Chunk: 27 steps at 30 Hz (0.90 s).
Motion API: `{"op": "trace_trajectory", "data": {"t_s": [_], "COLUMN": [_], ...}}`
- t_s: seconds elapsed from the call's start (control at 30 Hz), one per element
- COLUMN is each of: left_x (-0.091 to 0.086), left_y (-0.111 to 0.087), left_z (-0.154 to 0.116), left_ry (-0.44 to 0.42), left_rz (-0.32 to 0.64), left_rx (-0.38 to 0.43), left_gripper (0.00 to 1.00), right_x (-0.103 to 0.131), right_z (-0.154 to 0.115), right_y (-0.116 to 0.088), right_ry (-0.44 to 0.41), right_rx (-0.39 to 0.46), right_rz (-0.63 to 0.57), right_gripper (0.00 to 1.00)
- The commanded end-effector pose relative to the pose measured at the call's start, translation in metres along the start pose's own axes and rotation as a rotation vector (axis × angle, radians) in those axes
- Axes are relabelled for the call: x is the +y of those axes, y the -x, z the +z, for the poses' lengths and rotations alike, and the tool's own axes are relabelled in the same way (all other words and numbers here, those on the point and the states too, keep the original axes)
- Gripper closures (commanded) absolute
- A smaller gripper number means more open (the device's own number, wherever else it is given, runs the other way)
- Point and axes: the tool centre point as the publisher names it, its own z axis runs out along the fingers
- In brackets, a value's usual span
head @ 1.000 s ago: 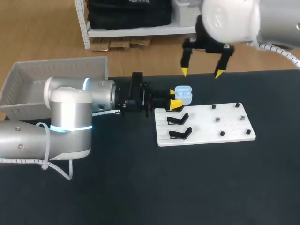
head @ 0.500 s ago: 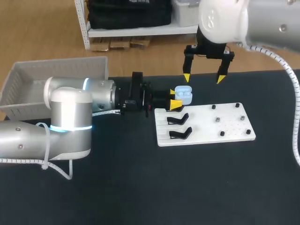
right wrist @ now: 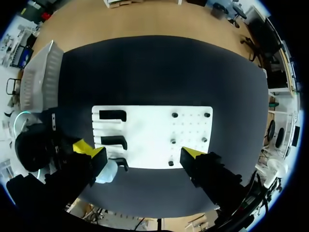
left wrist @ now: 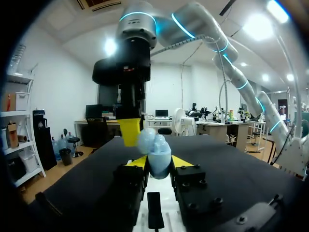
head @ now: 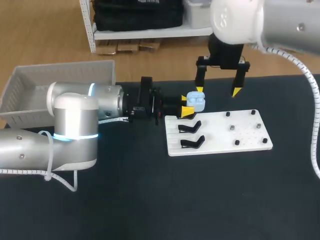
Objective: Pick up each earbud case from the left stands, insert the matching earbuds, close the lid, and place the case in the box.
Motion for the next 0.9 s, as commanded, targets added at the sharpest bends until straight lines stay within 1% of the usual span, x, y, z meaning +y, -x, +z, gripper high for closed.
{"op": "trace_trajectory", "data": {"t_s": [0.03, 0.07, 0.1, 0.13, 0.3, 0.37, 0.4, 0.5, 0.57, 0.63, 0.7, 0.77, 0.9], "left_x": [0.000, 0.000, 0.000, 0.000, 0.000, -0.001, -0.001, -0.002, -0.003, -0.003, -0.001, 0.004, 0.023], "left_y": [-0.001, -0.001, -0.001, -0.001, -0.001, 0.003, 0.006, 0.018, 0.029, 0.042, 0.051, 0.057, 0.056], "left_z": [0.000, 0.000, 0.000, 0.000, 0.000, -0.009, -0.015, -0.042, -0.063, -0.087, -0.111, -0.134, -0.181], "left_ry": [0.003, 0.003, 0.003, 0.003, 0.003, 0.030, 0.049, 0.116, 0.167, 0.216, 0.266, 0.316, 0.422], "left_rz": [0.003, 0.003, 0.003, 0.003, 0.003, -0.015, -0.021, -0.028, -0.024, -0.027, -0.023, -0.028, -0.084], "left_rx": [-0.004, -0.004, -0.004, -0.004, -0.004, 0.007, 0.013, 0.052, 0.087, 0.105, 0.150, 0.186, 0.248], "left_gripper": [1.00, 1.00, 1.00, 1.00, 1.00, 1.00, 1.00, 1.00, 1.00, 1.00, 1.00, 1.00, 1.00], "right_x": [-0.003, -0.003, -0.003, -0.004, -0.019, -0.028, -0.034, -0.052, -0.052, -0.052, -0.052, -0.052, -0.052], "right_z": [-0.001, -0.001, -0.002, -0.005, -0.031, -0.040, -0.044, -0.049, -0.049, -0.049, -0.049, -0.049, -0.049], "right_y": [-0.019, -0.020, -0.021, -0.020, -0.020, -0.021, -0.021, -0.021, -0.021, -0.021, -0.021, -0.021, -0.021], "right_ry": [0.024, 0.025, 0.026, 0.022, 0.082, 0.105, 0.117, 0.148, 0.148, 0.148, 0.148, 0.148, 0.148], "right_rx": [-0.016, -0.019, -0.048, -0.091, -0.276, -0.337, -0.353, -0.359, -0.359, -0.359, -0.359, -0.359, -0.359], "right_rz": [-0.011, -0.012, -0.010, 0.004, 0.070, 0.111, 0.133, 0.180, 0.180, 0.180, 0.180, 0.180, 0.180], "right_gripper": [0.00, 0.00, 0.00, 0.00, 0.00, 0.00, 0.00, 0.00, 0.00, 0.00, 0.00, 0.00, 0.00]}}
